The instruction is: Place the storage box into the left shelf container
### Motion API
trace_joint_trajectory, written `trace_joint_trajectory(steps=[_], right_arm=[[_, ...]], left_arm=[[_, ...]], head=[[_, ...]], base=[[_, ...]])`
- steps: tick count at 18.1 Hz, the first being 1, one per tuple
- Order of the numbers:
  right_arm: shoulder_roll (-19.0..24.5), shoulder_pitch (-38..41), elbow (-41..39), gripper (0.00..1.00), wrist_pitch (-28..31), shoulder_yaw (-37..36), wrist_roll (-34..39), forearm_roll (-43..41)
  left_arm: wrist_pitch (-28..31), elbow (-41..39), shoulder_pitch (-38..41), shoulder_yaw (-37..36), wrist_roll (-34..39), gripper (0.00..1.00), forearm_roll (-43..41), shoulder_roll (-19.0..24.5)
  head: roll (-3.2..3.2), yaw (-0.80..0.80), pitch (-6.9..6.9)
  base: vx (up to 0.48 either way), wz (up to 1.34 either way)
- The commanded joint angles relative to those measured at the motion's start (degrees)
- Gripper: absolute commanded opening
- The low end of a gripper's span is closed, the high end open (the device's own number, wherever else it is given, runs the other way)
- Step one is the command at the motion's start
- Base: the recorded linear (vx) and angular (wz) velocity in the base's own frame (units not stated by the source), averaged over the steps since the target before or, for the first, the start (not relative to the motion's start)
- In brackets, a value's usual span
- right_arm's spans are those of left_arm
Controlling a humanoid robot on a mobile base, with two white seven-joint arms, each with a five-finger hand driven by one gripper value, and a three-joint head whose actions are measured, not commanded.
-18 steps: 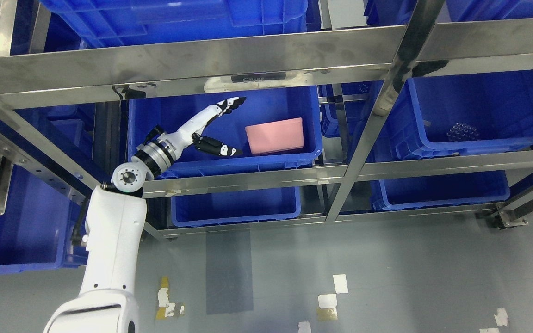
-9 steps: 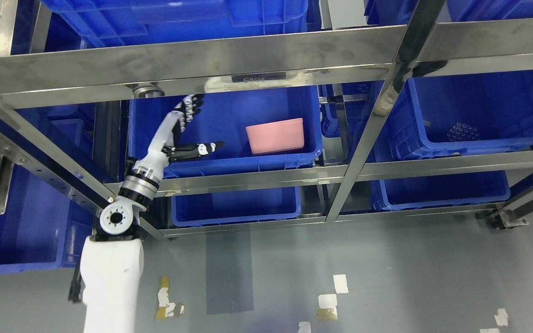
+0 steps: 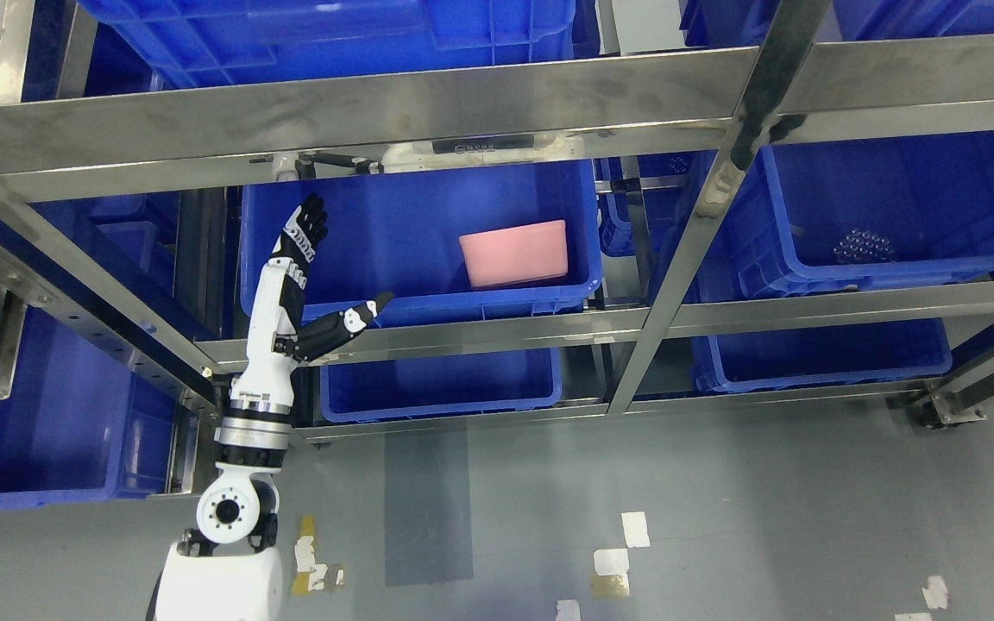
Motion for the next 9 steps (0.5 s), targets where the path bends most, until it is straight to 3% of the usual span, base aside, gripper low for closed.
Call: trace_joint_trajectory(steps=[1,9], right_arm=[[-1.0,-0.2,-1.0,1.0,-0.1,-0.1,0.1,-1.2],[-1.0,-0.2,-1.0,1.0,-0.1,0.0,0.1,-1.2]], left_arm=[[-0.4,-10.6,3.9,-0.7,0.5,0.99,0.5,1.0],[-0.4,-10.4,7.7,-0.6,0.6,0.99,0.6,1.0]], head=[[0.0,0.0,0.0],[0.0,0.0,0.0]], base=[[0.0,0.0],[0.0,0.0]])
